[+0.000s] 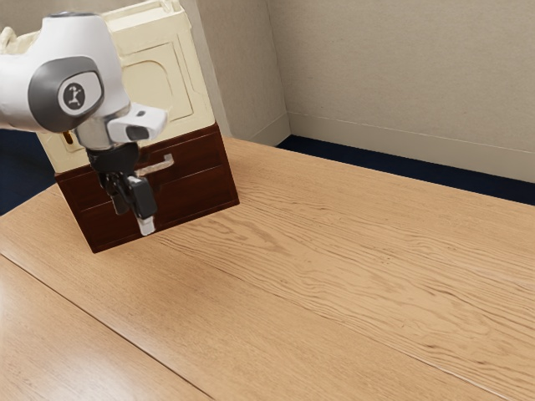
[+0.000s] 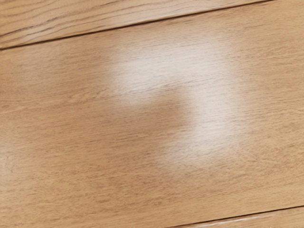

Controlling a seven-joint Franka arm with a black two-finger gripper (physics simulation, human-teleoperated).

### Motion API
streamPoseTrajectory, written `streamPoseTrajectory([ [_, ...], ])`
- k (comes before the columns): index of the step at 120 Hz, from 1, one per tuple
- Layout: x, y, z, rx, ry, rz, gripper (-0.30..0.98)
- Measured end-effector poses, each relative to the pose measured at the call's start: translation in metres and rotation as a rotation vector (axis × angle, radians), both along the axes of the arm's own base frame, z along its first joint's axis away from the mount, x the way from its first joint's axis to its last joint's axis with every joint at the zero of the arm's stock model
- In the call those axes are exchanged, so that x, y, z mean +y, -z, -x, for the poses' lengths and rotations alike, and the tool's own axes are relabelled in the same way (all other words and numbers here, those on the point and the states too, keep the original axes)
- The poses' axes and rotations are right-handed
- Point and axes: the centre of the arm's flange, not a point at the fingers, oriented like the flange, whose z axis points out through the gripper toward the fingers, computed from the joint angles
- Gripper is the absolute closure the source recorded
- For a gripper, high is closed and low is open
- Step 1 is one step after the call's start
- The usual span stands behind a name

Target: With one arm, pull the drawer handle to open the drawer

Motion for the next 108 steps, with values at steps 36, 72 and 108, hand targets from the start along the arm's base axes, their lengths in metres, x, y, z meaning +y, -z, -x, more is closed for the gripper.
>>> streamPoseTrajectory([
  [36,0.044,0.037,-0.008,-0.100,0.116,-0.013,0.00],
  [72,0.059,0.046,-0.037,-0.184,0.249,-0.039,0.00],
  [108,0.066,0.040,-0.056,-0.198,0.311,-0.067,0.00],
])
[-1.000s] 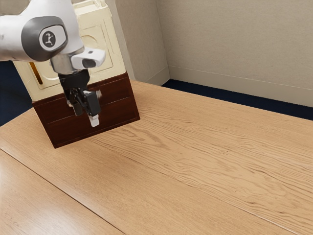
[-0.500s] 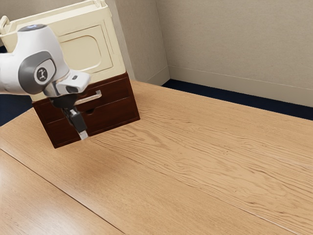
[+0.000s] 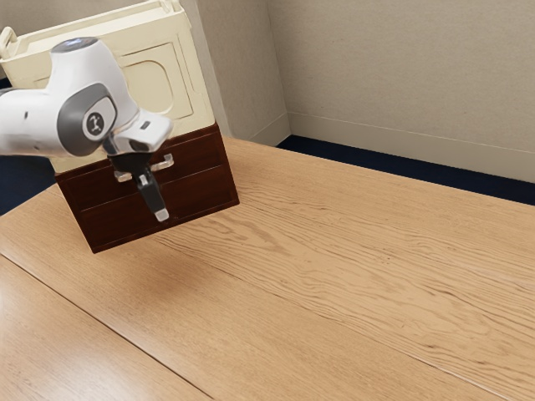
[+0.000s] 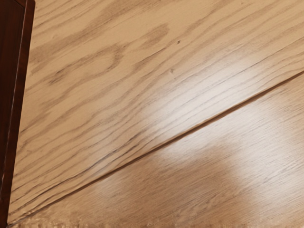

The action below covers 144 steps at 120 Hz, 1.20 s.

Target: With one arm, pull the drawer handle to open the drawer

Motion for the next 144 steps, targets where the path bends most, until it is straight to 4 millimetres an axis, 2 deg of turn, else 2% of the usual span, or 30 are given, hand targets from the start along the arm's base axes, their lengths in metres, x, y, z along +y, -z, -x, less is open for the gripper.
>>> streamPoseTrajectory([
  [14,0.002,0.002,-0.016,0.037,0.012,-0.036,0.00],
  [52,0.014,-0.001,-0.022,0.097,0.028,-0.173,0.00],
  [82,0.026,0.005,-0.029,0.084,0.020,-0.191,0.00],
  [144,0.034,0.001,-0.044,0.049,0.060,-0.274,0.00],
])
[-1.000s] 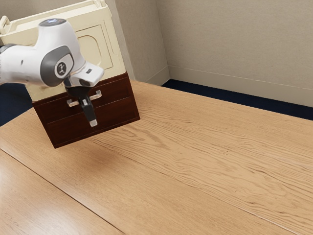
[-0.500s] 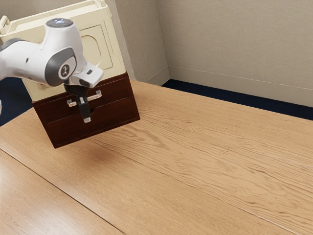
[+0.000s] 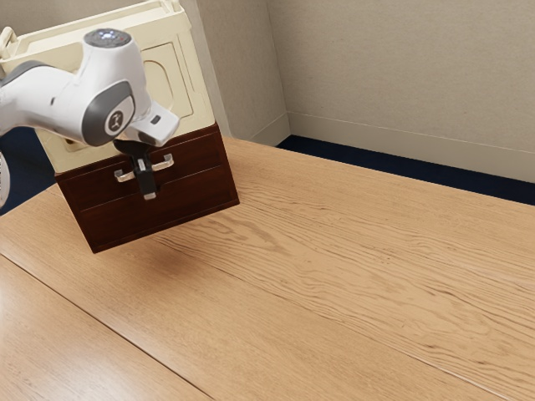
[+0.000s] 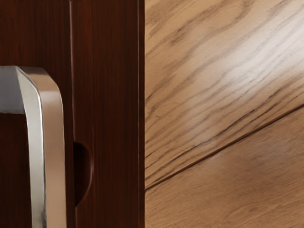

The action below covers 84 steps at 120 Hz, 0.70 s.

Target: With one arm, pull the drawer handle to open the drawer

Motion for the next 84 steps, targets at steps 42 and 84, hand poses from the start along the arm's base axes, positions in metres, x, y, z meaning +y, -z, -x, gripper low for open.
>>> streamPoseTrajectory([
  [42,0.008,0.014,-0.007,-0.001,0.056,0.001,0.00],
  [84,0.006,0.021,-0.007,-0.014,0.063,0.090,0.00],
])
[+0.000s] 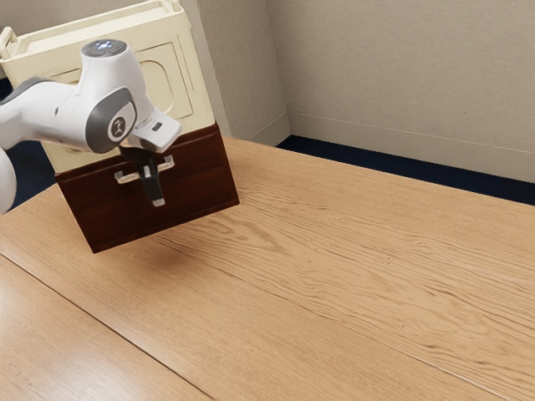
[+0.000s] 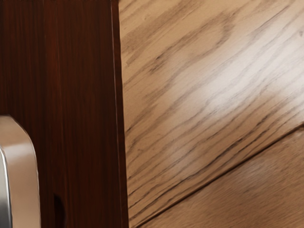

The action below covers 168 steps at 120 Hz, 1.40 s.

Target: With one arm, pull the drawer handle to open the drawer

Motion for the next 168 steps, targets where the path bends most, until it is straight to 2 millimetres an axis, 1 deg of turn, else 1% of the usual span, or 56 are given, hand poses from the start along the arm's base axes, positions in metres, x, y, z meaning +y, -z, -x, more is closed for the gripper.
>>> streamPoseTrajectory([
  [39,-0.012,0.003,0.002,0.032,0.007,0.025,0.00],
  [53,-0.017,0.002,0.009,0.047,0.006,0.026,0.00],
  [65,-0.023,-0.001,0.013,0.053,0.008,0.026,0.02],
  [80,-0.031,-0.001,0.019,0.063,0.009,0.027,0.01],
  [104,-0.041,-0.005,0.025,0.064,0.009,0.028,0.03],
  [126,-0.052,-0.004,0.032,0.069,0.008,0.028,0.01],
  [136,-0.056,-0.006,0.038,0.069,0.004,0.026,0.02],
  [151,-0.066,-0.004,0.042,0.074,0.007,0.029,0.00],
  [168,-0.077,-0.005,0.049,0.075,0.005,0.031,0.01],
])
